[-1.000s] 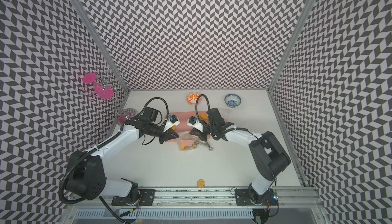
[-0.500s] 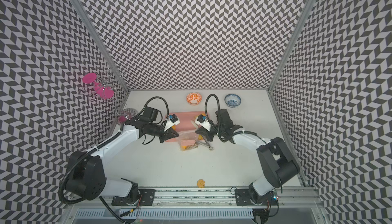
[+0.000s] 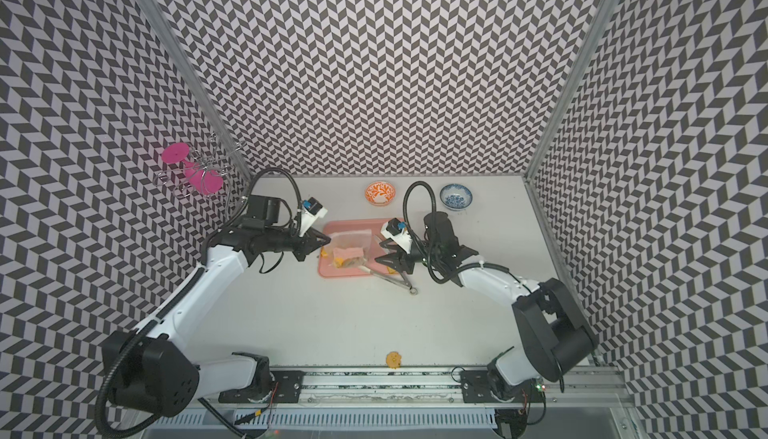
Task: Put the cookies into a resealable bag to prevent moisture
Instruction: Close the ziploc bag at the center of the board, then place the ziploc bag at the center of the board.
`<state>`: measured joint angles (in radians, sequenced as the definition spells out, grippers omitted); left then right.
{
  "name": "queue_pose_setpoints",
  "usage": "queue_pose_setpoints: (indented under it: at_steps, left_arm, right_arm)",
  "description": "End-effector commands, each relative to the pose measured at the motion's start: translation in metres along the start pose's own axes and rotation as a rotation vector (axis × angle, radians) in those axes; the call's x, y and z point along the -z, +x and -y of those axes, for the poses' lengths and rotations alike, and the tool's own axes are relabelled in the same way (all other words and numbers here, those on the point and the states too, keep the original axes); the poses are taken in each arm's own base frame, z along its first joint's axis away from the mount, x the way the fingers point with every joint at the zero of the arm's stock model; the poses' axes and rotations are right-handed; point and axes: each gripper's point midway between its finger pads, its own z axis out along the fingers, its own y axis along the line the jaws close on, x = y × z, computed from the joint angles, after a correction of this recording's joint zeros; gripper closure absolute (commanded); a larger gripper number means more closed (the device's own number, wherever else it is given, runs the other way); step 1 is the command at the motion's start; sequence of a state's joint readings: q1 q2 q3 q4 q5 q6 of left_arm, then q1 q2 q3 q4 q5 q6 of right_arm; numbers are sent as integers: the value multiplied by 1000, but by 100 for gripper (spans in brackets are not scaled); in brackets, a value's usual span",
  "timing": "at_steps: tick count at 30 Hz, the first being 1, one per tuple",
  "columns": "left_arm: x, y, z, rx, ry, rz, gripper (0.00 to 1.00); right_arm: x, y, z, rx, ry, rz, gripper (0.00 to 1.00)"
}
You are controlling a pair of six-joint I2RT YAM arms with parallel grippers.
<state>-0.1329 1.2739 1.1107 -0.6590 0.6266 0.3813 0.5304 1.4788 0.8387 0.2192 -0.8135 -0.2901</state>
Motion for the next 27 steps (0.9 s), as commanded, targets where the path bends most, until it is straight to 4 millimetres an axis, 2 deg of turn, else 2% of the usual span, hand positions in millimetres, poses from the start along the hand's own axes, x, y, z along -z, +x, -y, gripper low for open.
queue_pose_setpoints:
  at_steps: [1,3,7,9,12,17,20,21,24,27]
  left_arm:
    - [23,-20,-45,89,-161,84,100]
    - [28,-26,-74,114,-237,111,100]
    - [22,-38,-128,169,-280,163,100]
    - [18,-49,-147,142,-305,220,100]
    - [6,-51,-176,176,-277,256,100]
    - [-15,-27,-223,272,-286,213,100]
    - [-21,-7,-248,321,-364,168,88]
    - [-23,-1,-252,334,-383,141,81]
    - [-25,-4,-248,324,-375,131,64]
    - [-23,-10,-239,304,-377,141,55]
  right_arm:
    - [4,-36,3,42,37,99,44]
    - [6,-41,5,34,53,116,42]
    - [11,-46,8,27,94,139,39]
    - [12,-43,12,13,131,135,38]
    - [17,-39,23,-4,209,118,35]
    - [32,-30,53,-34,410,76,27]
    - [47,-22,77,-75,559,50,23]
    - [54,-18,87,-96,625,36,22]
    - [75,-3,114,-177,766,5,21]
    - [87,10,128,-235,826,-12,21]
